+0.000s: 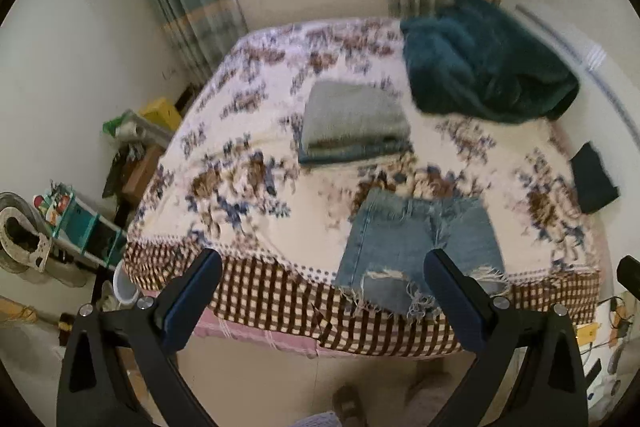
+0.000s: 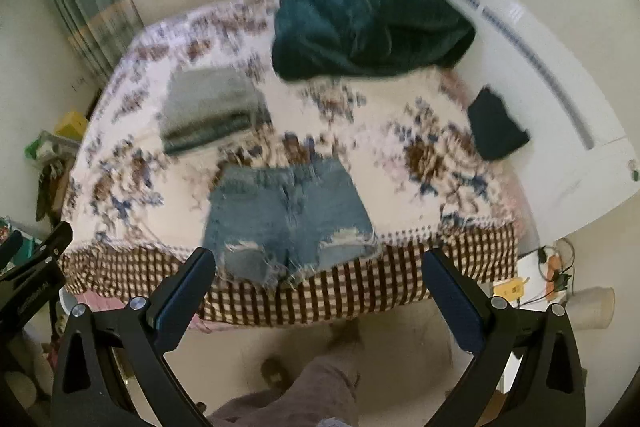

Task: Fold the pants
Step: 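Lower both grippers onto the denim shorts and grasp the frayed leg hems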

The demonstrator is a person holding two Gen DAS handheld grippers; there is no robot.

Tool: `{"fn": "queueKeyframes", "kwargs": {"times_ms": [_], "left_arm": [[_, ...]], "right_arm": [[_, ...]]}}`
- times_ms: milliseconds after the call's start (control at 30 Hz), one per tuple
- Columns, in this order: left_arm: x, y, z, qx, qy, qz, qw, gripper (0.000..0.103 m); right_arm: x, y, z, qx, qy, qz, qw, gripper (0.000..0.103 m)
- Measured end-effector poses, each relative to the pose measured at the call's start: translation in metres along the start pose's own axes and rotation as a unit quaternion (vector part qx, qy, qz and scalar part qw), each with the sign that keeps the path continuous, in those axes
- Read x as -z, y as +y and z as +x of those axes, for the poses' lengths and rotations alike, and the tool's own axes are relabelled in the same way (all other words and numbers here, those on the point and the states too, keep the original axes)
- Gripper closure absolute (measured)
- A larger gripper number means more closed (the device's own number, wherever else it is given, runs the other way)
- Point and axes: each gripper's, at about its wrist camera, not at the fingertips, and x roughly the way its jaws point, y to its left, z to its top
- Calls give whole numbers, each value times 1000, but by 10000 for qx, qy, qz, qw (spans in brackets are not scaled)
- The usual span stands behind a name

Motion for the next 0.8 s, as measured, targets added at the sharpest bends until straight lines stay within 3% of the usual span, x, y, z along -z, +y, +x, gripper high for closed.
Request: {"fn": "queueKeyframes", "kwargs": {"times_ms": [200, 367, 433, 533, 633, 800], "left_arm": [[-4, -54, 105, -187, 855, -286, 9958, 0], [1, -117, 193, -234, 1609, -574, 9850, 0], [10, -148, 233, -141, 1924, -713, 9786, 0], [30, -201, 290, 4, 2342, -843, 9685, 0], [58, -255, 336, 322, 2790, -979, 9548, 0], [104, -333, 373, 1008, 3253, -1259, 9318, 0]], "right_arm": [[-63, -50, 152, -268, 909, -103, 9954, 0], [-117, -82, 278, -339, 1381, -477, 9887, 0], [-132, -96, 330, -385, 1586, -600, 9848, 6], [-141, -111, 401, -444, 1996, -803, 9756, 33], [-144, -128, 457, -414, 2242, -905, 9694, 33], [-147, -158, 532, -612, 2660, -767, 9590, 33]]}}
